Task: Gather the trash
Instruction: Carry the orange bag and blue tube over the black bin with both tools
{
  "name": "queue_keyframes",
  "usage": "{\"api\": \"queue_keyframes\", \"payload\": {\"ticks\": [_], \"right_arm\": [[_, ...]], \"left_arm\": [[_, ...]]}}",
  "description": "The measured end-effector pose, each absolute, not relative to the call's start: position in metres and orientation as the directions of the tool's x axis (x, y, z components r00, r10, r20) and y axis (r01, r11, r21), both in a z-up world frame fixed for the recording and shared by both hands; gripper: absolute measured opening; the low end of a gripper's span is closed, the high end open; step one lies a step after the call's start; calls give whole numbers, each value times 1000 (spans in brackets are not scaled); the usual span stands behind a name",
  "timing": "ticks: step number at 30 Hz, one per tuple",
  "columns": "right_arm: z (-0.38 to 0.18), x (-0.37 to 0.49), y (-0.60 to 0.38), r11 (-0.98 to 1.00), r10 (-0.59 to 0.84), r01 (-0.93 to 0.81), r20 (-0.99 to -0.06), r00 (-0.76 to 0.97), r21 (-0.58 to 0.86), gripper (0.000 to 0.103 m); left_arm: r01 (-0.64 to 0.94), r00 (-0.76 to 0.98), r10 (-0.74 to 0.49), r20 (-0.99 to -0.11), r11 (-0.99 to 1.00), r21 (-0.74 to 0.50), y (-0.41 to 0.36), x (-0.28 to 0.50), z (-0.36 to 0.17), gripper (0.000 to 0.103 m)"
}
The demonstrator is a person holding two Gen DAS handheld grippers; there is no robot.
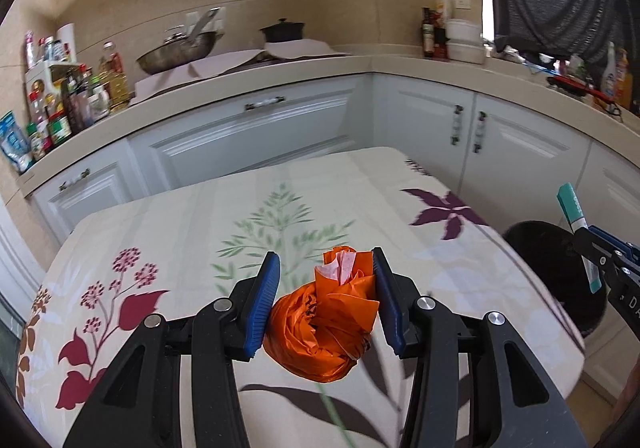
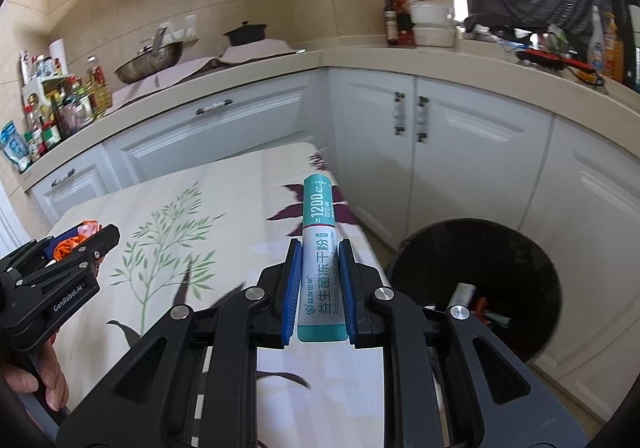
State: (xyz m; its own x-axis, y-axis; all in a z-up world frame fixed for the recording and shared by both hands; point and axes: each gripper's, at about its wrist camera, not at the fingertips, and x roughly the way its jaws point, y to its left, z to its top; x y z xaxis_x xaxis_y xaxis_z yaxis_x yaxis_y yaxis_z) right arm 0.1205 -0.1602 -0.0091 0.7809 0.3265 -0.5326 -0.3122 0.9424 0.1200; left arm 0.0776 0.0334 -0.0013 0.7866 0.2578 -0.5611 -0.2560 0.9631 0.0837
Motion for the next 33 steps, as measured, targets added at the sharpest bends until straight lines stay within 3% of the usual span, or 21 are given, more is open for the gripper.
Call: {"api": "queue_keyframes", "payload": {"ticks": [33], "right_arm": [[-2,127,-292,998,44,-17,-491,870,60,18]], "left_arm": [[78,863,-29,-505,994,78,-118,133,15,46]]}}
